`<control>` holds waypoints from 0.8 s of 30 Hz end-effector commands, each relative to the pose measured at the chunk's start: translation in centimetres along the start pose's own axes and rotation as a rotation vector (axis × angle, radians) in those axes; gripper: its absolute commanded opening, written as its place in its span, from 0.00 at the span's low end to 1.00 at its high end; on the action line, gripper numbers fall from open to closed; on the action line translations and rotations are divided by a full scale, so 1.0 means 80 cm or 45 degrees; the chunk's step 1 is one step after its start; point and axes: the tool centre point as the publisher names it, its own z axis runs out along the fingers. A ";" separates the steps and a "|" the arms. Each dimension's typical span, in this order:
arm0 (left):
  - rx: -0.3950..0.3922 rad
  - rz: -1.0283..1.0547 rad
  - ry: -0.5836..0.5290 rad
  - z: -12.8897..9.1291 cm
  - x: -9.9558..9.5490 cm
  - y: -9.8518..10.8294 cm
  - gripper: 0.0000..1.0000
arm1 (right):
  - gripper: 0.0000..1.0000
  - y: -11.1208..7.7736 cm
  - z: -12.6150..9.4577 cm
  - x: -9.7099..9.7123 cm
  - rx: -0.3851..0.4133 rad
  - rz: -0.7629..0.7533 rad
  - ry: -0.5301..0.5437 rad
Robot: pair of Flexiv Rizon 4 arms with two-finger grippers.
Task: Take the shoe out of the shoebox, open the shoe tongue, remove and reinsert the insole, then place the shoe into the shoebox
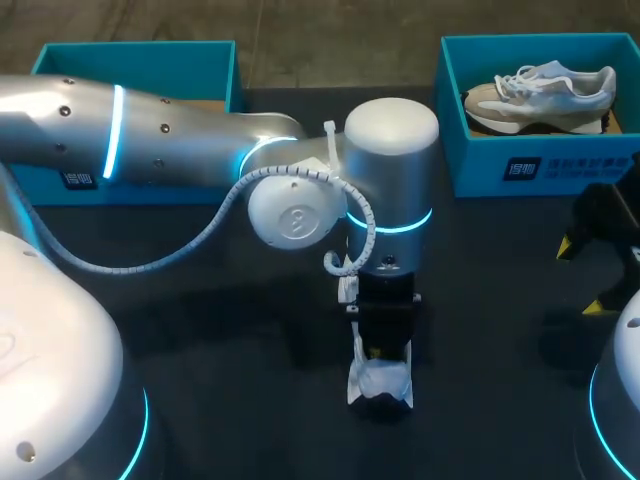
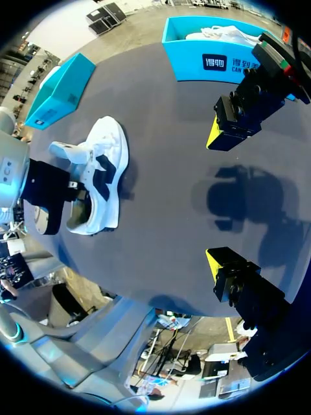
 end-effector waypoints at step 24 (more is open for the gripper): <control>-0.068 0.037 0.001 -0.062 0.007 0.020 0.00 | 1.00 0.000 0.000 0.002 0.004 0.001 -0.002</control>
